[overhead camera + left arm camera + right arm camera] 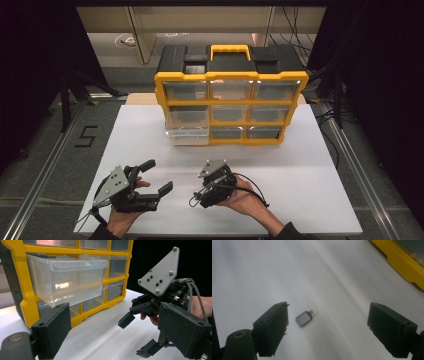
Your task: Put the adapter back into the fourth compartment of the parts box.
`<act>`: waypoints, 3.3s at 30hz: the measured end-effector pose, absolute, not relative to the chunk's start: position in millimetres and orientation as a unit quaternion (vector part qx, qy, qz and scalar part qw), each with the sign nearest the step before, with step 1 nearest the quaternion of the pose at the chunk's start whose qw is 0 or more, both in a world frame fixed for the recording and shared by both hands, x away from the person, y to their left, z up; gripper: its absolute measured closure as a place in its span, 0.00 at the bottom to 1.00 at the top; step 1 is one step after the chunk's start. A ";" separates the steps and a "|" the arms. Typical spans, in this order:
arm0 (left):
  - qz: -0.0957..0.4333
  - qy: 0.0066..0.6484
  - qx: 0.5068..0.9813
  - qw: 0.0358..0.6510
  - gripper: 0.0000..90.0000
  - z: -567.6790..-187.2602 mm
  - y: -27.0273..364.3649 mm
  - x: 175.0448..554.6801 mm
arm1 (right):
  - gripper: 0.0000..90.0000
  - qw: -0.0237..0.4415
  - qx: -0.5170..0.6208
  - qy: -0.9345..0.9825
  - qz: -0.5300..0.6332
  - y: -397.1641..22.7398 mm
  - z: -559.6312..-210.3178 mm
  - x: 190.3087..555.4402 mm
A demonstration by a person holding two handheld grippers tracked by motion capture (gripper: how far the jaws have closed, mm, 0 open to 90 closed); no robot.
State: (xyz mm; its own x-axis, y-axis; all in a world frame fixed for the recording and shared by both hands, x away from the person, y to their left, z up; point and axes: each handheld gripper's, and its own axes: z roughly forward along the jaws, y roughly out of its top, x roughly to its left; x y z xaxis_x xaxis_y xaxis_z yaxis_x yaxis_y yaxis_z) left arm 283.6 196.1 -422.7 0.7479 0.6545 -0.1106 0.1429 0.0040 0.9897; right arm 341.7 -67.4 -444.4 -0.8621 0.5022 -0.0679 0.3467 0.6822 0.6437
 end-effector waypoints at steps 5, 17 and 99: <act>0.198 0.295 0.677 0.645 0.12 -422.5 196.4 283.8 | 0.21 0.113 0.241 0.911 0.314 -64.6 -447.7 345.9; 0.196 0.294 0.675 0.647 0.12 -422.0 196.6 283.7 | 0.26 0.090 0.244 0.920 0.292 -53.7 -460.1 349.8; 0.184 0.293 0.676 0.651 0.13 -422.0 196.6 284.6 | 0.85 0.088 0.236 0.912 0.323 -66.3 -417.0 361.0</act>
